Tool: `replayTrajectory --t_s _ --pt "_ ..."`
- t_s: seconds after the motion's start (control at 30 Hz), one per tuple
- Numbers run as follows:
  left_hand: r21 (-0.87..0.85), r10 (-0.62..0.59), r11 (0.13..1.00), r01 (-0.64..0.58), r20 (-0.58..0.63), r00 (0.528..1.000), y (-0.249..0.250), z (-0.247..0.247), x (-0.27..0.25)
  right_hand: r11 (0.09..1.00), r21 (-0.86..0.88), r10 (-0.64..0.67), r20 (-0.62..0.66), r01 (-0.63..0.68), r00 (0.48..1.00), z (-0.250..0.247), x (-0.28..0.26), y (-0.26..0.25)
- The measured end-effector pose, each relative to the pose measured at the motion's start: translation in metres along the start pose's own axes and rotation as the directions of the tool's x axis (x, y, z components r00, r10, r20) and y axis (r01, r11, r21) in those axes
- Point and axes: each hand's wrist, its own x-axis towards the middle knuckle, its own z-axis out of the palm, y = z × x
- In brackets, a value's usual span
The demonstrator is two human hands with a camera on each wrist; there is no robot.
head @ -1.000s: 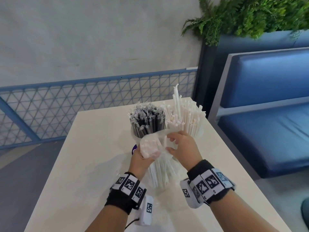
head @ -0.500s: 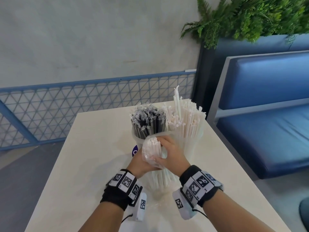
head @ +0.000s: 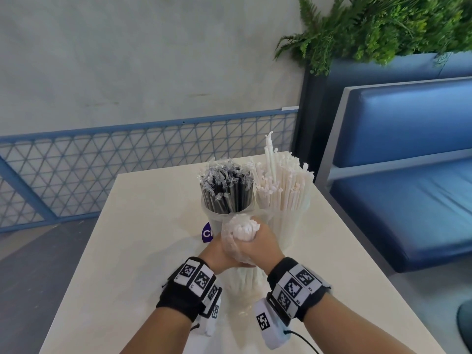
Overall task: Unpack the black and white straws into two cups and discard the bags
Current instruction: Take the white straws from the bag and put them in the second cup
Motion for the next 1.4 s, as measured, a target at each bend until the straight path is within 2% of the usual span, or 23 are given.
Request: replayTrajectory --t_s 0.07,0.2,0.33,0.43,0.6,0.7,0.77,0.83,0.9,1.03,1.13,1.2,1.3,1.4 --pt "-0.014 0.034 0.999 -0.034 0.000 0.999 0.002 0.003 -0.001 0.999 0.049 -0.008 0.005 0.007 1.000 -0.002 0.000 -0.002" --pt "-0.083 -0.023 0.996 0.027 0.038 0.999 -0.001 0.006 -0.001 0.998 0.059 0.021 0.042 -0.024 0.999 -0.008 0.008 -0.002" --pt "-0.166 -0.078 0.981 0.099 0.124 0.989 -0.006 0.012 -0.006 0.953 0.299 -0.038 -0.035 0.047 0.999 -0.025 0.013 -0.010" --pt "-0.243 -0.078 0.965 0.097 0.084 0.993 -0.007 0.017 -0.010 0.917 0.398 -0.042 0.001 0.038 0.999 -0.037 0.020 -0.018" --pt "-0.305 -0.108 0.945 0.114 0.036 0.993 -0.016 0.016 -0.013 0.854 0.514 -0.053 -0.064 0.078 0.997 -0.061 0.032 -0.032" --pt "-0.272 -0.069 0.959 0.080 0.050 0.996 -0.016 0.010 -0.012 0.781 0.614 -0.050 -0.119 0.113 0.992 -0.074 0.038 -0.040" --pt "-0.161 -0.030 0.986 0.040 0.064 0.998 -0.007 0.006 -0.010 0.751 0.644 -0.075 -0.136 0.146 0.988 -0.076 0.039 -0.044" --pt "-0.132 -0.012 0.991 0.014 0.016 1.000 -0.001 0.007 -0.008 0.733 0.657 -0.115 -0.131 0.173 0.985 -0.075 0.037 -0.049" --pt "-0.175 0.020 0.984 -0.032 -0.069 0.997 0.000 0.011 -0.008 0.746 0.637 -0.159 -0.112 0.194 0.981 -0.073 0.035 -0.051" --pt "-0.290 0.021 0.955 -0.058 -0.131 0.991 -0.003 0.016 -0.007 0.903 0.390 -0.169 -0.064 0.181 0.983 -0.063 0.028 -0.039" --pt "-0.311 0.024 0.948 -0.071 -0.151 0.988 0.001 0.014 -0.006 0.967 0.208 -0.118 -0.129 0.144 0.985 -0.049 0.019 -0.027" --pt "-0.291 0.043 0.953 -0.087 -0.155 0.987 0.003 0.014 -0.006 0.961 0.246 -0.077 -0.190 0.123 0.979 -0.042 0.013 -0.028" --pt "-0.304 0.053 0.947 -0.099 -0.157 0.986 0.005 0.014 -0.007 0.886 0.460 0.047 -0.204 0.053 0.978 -0.048 0.017 -0.036" --pt "-0.295 0.085 0.946 -0.133 -0.169 0.982 0.008 0.012 -0.007 0.826 0.557 0.049 -0.232 0.091 0.971 -0.063 0.030 -0.047"
